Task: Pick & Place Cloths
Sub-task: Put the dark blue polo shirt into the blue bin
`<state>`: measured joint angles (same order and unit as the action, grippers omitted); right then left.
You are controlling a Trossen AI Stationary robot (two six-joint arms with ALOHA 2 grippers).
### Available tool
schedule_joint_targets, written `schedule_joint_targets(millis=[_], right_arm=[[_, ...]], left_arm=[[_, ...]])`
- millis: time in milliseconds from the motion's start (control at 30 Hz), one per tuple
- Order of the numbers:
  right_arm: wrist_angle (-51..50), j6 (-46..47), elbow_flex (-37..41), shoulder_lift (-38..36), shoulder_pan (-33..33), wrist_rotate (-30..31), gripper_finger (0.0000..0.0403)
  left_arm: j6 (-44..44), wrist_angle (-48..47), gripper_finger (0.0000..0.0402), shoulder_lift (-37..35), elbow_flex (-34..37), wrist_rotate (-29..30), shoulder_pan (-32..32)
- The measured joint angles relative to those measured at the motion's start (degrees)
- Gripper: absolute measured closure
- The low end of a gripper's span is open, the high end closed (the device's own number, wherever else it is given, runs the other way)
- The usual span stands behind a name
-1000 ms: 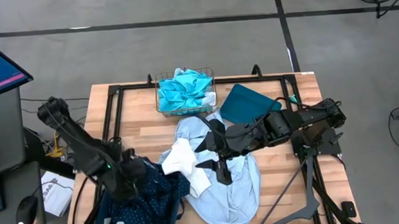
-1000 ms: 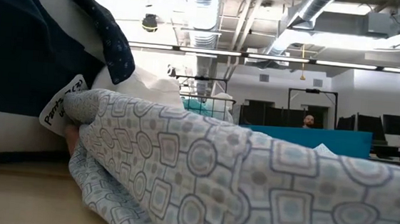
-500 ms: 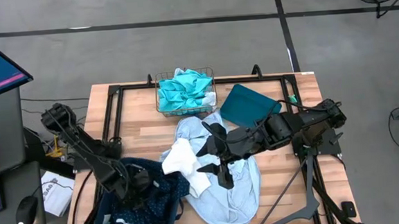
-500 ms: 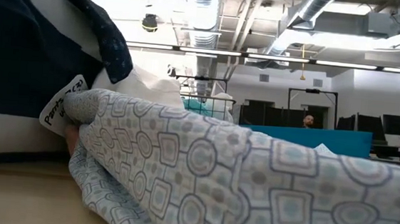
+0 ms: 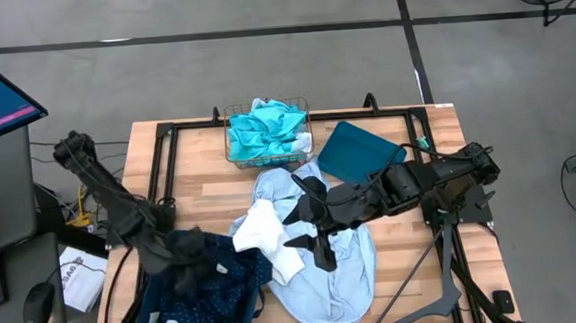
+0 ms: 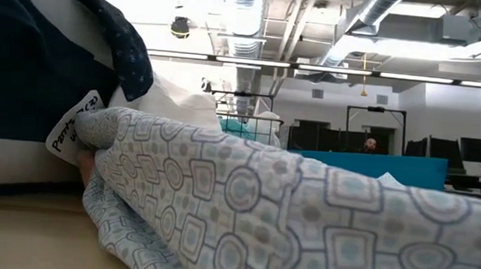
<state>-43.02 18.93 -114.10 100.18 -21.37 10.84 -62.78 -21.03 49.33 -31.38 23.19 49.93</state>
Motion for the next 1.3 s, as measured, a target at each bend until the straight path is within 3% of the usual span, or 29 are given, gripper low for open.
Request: schedule_joint_targets(millis=[167,333,600,800,1033,1300], right_arm=[[-10.17,6.77,-0.10,2.32,-0.07,1.66,0.0185],[-19.19,13.44,0.09,10.73,-0.15,2.53,0.0185],[-10.86,11.29,0.07,25.59,-0.35,-3.81,0.0188],[-3.77,10.56,0.07,31.58,-0.31,-3.55,0.0219],[6.27,8.07,0.01,31.75,0.83,-2.86,0.0259],[10.48,1.83,-0.09,23.23,2.73,-1.49,0.0295]], left_arm=[[5.82,3.83,0.0401,-6.59,-0.02,11.90,-0.04],[8.95,6.20,0.0401,-11.07,-0.02,14.70,-0.04],[10.17,6.86,0.0401,-12.50,-0.02,14.74,0.07],[11.55,7.09,0.0401,-12.49,-0.02,14.46,0.24],[11.60,7.17,0.0401,-12.55,-0.02,14.38,0.24],[14.53,7.68,0.0401,-12.60,-0.02,13.93,0.24]])
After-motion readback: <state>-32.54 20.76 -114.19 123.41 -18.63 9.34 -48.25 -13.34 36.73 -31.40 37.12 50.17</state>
